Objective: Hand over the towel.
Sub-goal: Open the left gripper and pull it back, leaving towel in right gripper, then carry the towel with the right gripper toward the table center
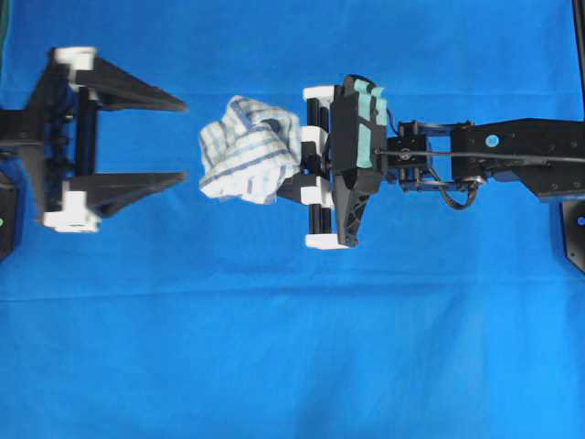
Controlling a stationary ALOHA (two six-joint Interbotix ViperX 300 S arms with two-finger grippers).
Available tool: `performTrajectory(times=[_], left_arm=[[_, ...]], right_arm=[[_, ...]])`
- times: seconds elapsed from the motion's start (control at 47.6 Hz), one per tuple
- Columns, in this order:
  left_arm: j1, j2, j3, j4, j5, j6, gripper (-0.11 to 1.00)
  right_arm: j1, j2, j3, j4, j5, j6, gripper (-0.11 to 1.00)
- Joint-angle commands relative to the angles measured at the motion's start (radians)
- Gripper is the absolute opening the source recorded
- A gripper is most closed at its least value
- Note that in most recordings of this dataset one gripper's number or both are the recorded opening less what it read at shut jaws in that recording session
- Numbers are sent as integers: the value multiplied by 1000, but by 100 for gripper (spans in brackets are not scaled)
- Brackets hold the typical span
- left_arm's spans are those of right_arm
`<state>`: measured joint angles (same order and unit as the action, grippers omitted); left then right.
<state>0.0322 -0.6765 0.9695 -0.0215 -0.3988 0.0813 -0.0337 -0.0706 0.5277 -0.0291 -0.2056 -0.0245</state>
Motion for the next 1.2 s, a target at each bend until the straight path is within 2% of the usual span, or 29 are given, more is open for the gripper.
performTrajectory(times=[0.0, 0.252, 0.441, 0.568, 0.673, 0.946, 1.177], left_arm=[[2, -29, -2, -2, 0, -2, 93], [2, -21, 0, -2, 12, -2, 93], [0, -21, 0, -2, 12, -2, 93], [2, -20, 0, -2, 14, -2, 93], [2, -20, 0, -2, 15, -2, 93], [2, -20, 0, -2, 14, -2, 93], [2, -20, 0, -2, 14, -2, 93]], right_arm=[[2, -26, -11, -2, -3, 2, 14], [2, -26, -11, -2, 5, 9, 14], [2, 6, -34, 2, 192, 18, 14], [2, 81, -72, 2, 359, 21, 14], [2, 138, -91, 2, 434, 21, 14], [2, 285, -103, 3, 448, 23, 14], [2, 330, -106, 5, 453, 25, 14]])
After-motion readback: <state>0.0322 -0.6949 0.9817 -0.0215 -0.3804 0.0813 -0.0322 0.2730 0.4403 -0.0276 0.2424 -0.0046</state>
